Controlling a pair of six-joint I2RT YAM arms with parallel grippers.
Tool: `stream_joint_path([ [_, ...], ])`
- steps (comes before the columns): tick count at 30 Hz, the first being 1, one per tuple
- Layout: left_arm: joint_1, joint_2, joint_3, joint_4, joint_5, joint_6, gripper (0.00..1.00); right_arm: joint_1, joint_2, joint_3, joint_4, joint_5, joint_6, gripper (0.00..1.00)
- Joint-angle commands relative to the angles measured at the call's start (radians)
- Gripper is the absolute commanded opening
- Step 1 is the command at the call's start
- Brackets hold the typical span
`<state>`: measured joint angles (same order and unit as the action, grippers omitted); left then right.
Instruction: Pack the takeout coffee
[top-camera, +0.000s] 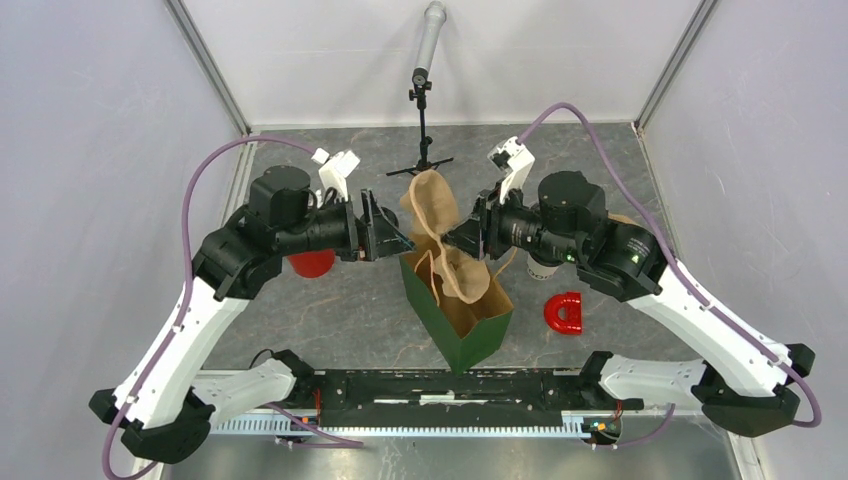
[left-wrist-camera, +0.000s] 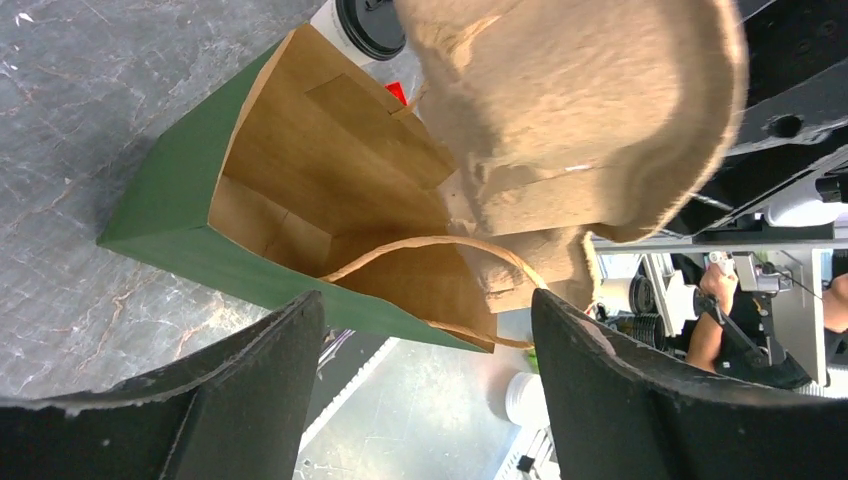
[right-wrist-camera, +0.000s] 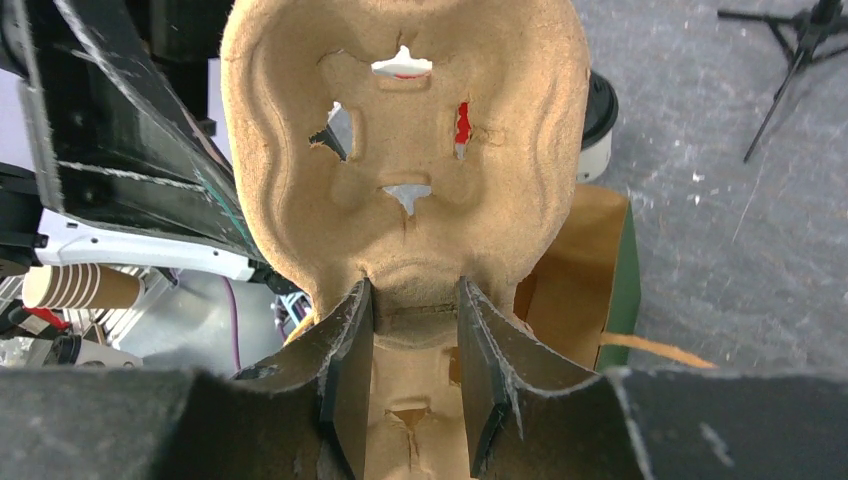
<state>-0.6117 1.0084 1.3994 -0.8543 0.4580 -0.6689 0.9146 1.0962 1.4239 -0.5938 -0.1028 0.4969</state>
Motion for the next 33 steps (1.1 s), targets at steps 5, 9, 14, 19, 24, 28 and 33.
stream_joint_path([
  [5,0.003,0.029,-0.044,-0.066,-0.115,-0.034,0.76,0.057,0.003,0.015,-0.073,0.084,0.066,0.36],
  [9,0.003,0.042,-0.04,-0.035,-0.156,-0.024,0.76,0.081,0.014,0.028,-0.12,0.128,0.069,0.35],
  [14,0.002,0.06,-0.07,-0.029,-0.226,-0.035,0.72,0.107,0.033,0.043,-0.184,0.164,0.066,0.35],
  [19,0.003,0.078,-0.086,-0.011,-0.267,0.003,0.72,0.128,0.044,0.045,-0.205,0.201,0.066,0.35],
  [24,0.004,0.102,-0.082,-0.005,-0.294,0.039,0.71,0.132,0.065,0.069,-0.255,0.22,0.052,0.35],
  [28,0.004,0.114,-0.089,0.0,-0.295,0.046,0.69,0.139,0.093,0.098,-0.317,0.229,0.028,0.36],
  [33,0.003,0.107,-0.115,0.043,-0.276,0.044,0.64,0.153,0.118,0.115,-0.361,0.247,0.003,0.36],
])
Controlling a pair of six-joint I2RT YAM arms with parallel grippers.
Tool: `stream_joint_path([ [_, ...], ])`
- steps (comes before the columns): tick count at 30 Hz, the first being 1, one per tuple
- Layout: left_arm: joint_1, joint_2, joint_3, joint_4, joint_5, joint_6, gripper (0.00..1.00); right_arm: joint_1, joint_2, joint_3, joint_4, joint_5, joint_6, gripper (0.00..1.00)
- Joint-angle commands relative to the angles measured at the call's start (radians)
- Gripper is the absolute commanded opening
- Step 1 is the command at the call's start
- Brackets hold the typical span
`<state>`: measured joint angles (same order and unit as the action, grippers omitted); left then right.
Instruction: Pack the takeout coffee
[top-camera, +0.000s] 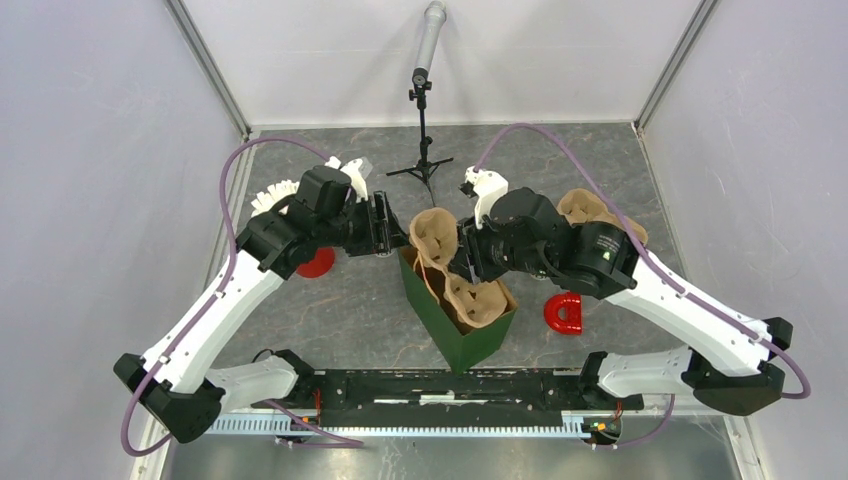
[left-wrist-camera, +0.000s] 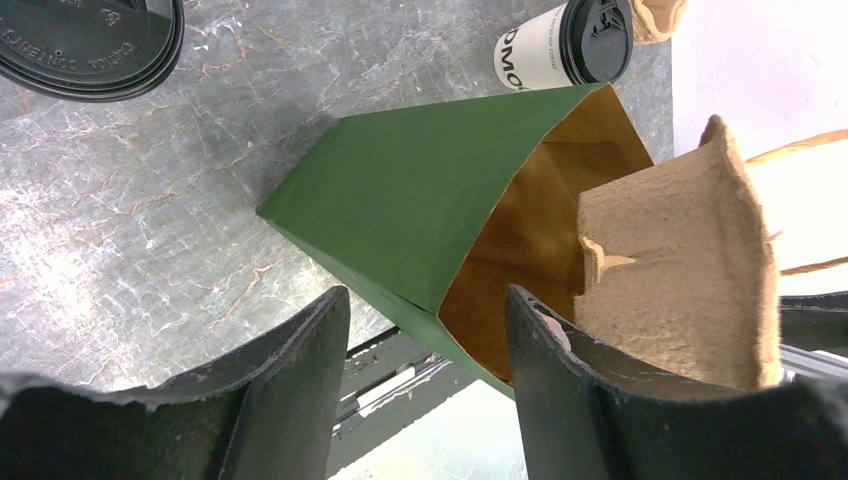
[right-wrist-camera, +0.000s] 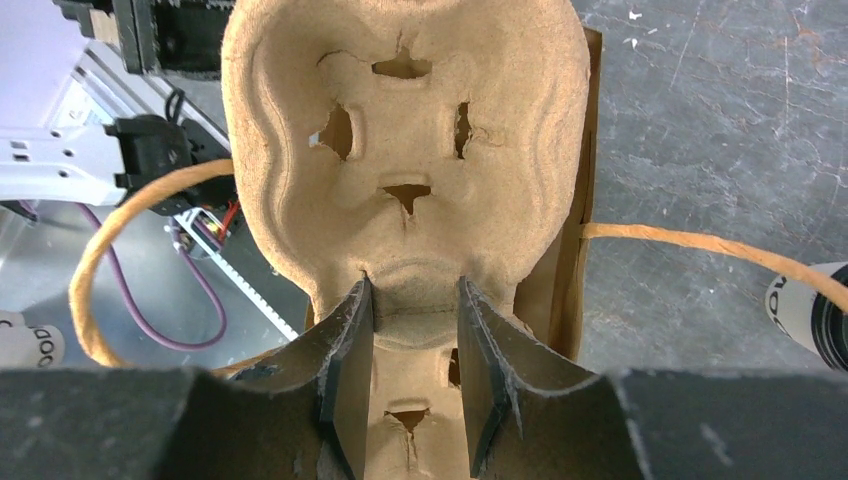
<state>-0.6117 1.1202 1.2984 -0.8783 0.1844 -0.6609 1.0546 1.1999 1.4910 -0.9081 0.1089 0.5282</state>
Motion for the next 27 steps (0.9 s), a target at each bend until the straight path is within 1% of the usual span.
stream_joint_path([
  [1,0.004,-0.007,-0.02,0.072,0.0,0.035,0.63,0.017,0.021,0.05,-0.057,0.036,-0.031,0.36],
  [5,0.004,-0.013,-0.014,0.057,-0.011,0.036,0.57,0.038,0.045,0.063,-0.098,0.061,-0.046,0.36],
  [8,0.004,-0.012,0.02,0.024,-0.015,0.034,0.56,0.047,0.06,0.064,-0.113,0.073,-0.057,0.36],
  [10,0.004,-0.013,0.047,0.011,-0.006,0.031,0.56,0.053,0.07,0.062,-0.119,0.084,-0.064,0.37],
  [15,0.004,-0.031,0.056,-0.008,0.001,-0.001,0.63,0.068,0.081,0.039,-0.107,0.104,-0.085,0.38],
  [22,0.003,-0.015,0.049,-0.027,0.0,-0.001,0.65,0.074,0.07,-0.041,-0.041,0.124,-0.097,0.39],
  [27,0.007,-0.004,0.058,-0.027,-0.003,-0.003,0.66,0.074,0.078,-0.043,-0.03,0.146,-0.108,0.39],
])
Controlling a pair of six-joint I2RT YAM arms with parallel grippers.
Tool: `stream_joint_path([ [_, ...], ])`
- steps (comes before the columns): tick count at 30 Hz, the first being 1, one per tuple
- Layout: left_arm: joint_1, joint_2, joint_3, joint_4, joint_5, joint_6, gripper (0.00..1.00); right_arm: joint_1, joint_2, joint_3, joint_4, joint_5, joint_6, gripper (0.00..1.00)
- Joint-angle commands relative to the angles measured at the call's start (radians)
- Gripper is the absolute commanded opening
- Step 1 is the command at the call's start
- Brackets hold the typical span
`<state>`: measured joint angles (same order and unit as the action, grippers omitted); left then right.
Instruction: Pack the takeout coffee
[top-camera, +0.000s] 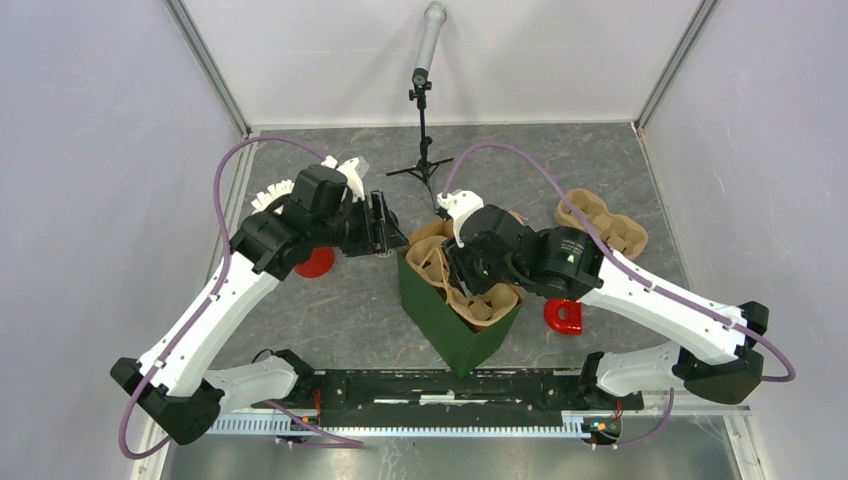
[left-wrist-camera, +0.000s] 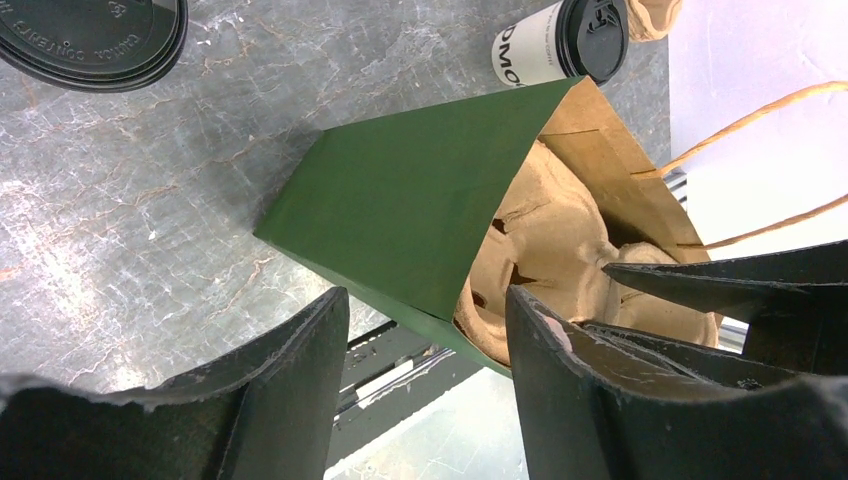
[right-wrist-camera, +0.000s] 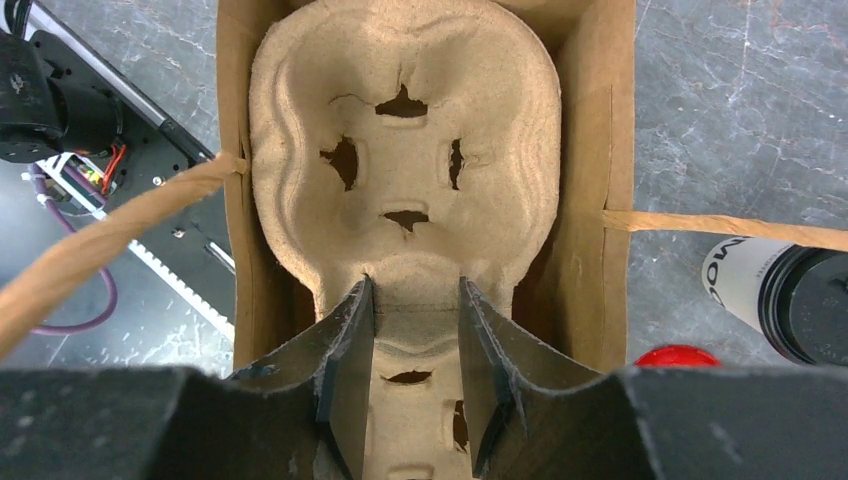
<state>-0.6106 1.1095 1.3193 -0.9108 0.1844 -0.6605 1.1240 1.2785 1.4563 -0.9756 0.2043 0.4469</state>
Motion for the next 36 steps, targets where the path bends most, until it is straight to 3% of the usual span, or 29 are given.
stream_joint_path([
  [1,0.006,0.008,0.042,0.006,-0.003,-0.005,0.66,0.005,-0.004,-0.015,0.042,0.056,-0.032,0.39],
  [12,0.009,0.049,0.071,0.024,0.022,0.049,0.7,0.005,0.013,0.077,0.073,0.059,-0.036,0.38],
  [21,0.009,0.047,0.015,0.072,0.11,0.06,0.68,0.005,-0.066,-0.11,0.276,0.09,-0.043,0.38],
  [28,0.008,0.037,0.005,0.078,0.122,0.062,0.62,0.004,-0.076,-0.133,0.314,0.088,-0.05,0.39],
  [36,0.009,0.038,0.077,0.033,0.086,0.065,0.67,0.005,-0.149,-0.138,0.342,0.13,-0.053,0.38],
])
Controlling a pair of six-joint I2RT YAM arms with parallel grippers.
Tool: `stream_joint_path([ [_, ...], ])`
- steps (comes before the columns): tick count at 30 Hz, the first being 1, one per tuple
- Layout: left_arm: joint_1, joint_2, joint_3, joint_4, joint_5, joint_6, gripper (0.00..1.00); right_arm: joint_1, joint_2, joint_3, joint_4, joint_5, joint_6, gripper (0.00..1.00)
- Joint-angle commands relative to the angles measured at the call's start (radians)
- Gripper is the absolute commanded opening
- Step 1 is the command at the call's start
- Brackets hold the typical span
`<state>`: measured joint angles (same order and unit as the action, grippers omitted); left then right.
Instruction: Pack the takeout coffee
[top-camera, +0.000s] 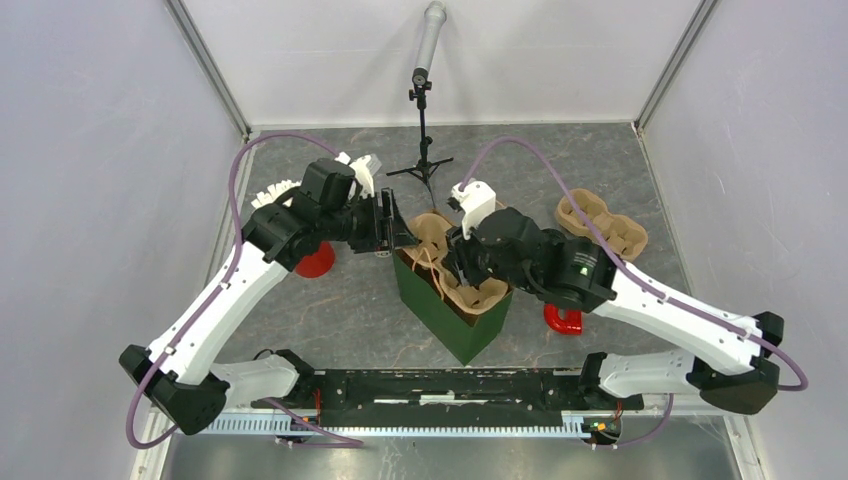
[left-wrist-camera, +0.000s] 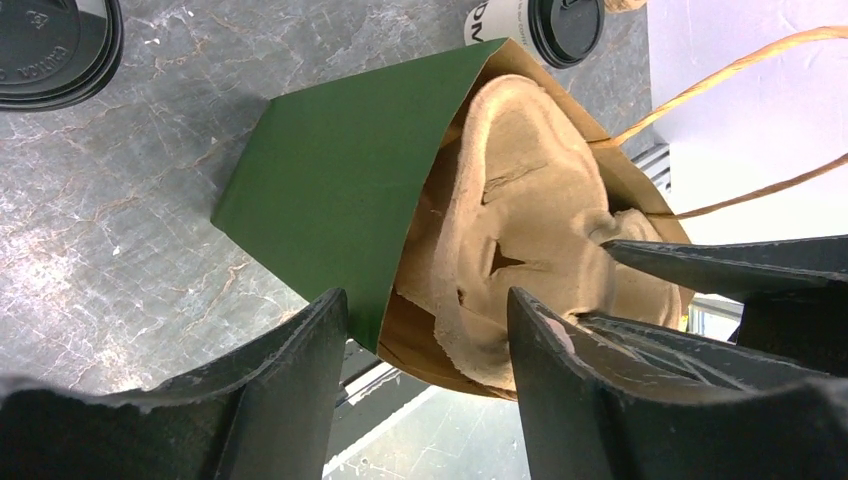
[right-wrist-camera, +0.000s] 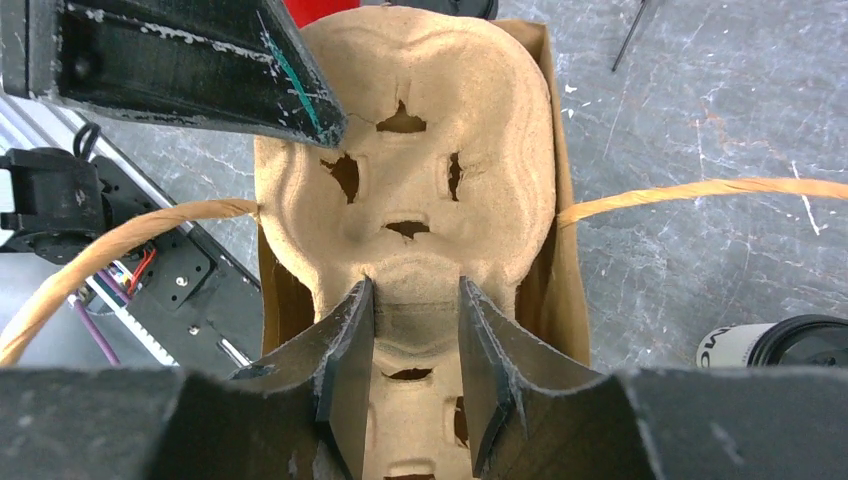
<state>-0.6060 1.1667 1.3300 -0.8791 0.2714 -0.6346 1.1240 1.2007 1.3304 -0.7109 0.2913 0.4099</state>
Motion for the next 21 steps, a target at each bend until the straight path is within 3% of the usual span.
stream_joint_path([
  [1,0.004,-0.021,0.076,-0.008,-0.008,0.038,0.68,0.005,-0.086,-0.023,0.089,0.043,-0.016,0.38],
  [9,0.006,-0.033,0.111,-0.051,-0.057,0.054,0.7,0.005,-0.161,-0.136,0.225,0.055,-0.019,0.37],
  [21,0.006,-0.027,0.11,-0.058,-0.069,0.052,0.7,0.005,-0.179,-0.137,0.329,0.086,-0.027,0.38],
])
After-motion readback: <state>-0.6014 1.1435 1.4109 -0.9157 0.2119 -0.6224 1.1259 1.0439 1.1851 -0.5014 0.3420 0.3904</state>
